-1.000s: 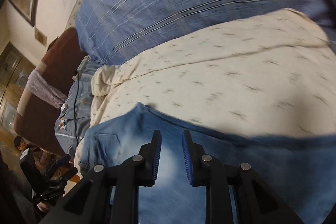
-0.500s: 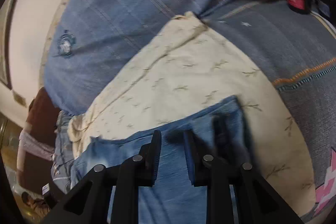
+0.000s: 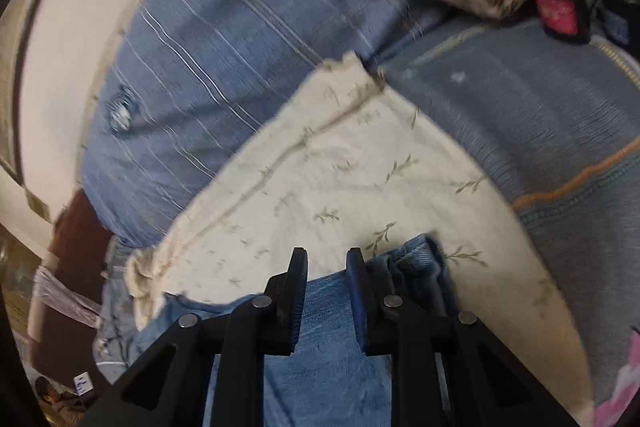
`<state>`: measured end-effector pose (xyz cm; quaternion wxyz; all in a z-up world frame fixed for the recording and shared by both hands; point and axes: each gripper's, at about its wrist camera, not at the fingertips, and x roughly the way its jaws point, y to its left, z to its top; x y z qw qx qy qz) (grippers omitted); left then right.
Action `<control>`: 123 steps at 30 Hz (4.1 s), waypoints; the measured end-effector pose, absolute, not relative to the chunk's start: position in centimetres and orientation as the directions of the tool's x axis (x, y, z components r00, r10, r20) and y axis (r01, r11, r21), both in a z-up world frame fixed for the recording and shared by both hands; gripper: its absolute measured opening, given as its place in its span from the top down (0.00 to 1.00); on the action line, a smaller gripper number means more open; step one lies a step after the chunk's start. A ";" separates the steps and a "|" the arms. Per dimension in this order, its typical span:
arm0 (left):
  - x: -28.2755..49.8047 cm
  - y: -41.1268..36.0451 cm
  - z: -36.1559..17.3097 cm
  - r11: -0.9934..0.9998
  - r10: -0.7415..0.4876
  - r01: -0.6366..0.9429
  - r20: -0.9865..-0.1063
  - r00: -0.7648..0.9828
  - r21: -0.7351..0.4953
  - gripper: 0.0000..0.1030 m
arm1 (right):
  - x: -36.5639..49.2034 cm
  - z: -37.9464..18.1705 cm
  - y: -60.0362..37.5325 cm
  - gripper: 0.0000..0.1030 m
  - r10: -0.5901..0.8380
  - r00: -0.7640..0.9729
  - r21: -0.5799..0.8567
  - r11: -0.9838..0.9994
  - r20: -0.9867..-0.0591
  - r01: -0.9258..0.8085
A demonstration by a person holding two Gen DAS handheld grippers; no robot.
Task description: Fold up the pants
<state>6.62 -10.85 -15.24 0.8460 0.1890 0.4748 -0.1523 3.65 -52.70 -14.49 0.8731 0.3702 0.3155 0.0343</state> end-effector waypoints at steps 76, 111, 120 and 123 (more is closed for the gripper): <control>13.0 -44.9 -17.5 0.150 -0.392 0.987 -0.920 0.006 -0.058 0.54 | -6.9 -21.6 -52.6 0.34 0.551 0.696 0.860 0.471 -0.460 0.195; 13.1 -35.4 -7.2 0.186 -0.718 0.973 -0.695 0.041 -0.134 0.91 | -8.0 -10.3 -42.6 0.78 0.280 0.862 0.525 0.851 -0.423 -0.019; 14.5 -23.6 -4.3 0.300 -0.791 0.937 -0.596 0.141 -0.177 0.91 | -6.0 -7.0 -35.0 0.78 0.420 0.815 0.523 0.834 -0.400 -0.174; 15.4 -19.5 -5.8 0.362 -0.788 0.906 -0.592 0.170 -0.220 0.90 | -4.9 -7.7 -32.1 0.78 0.452 0.781 0.524 0.830 -0.431 -0.191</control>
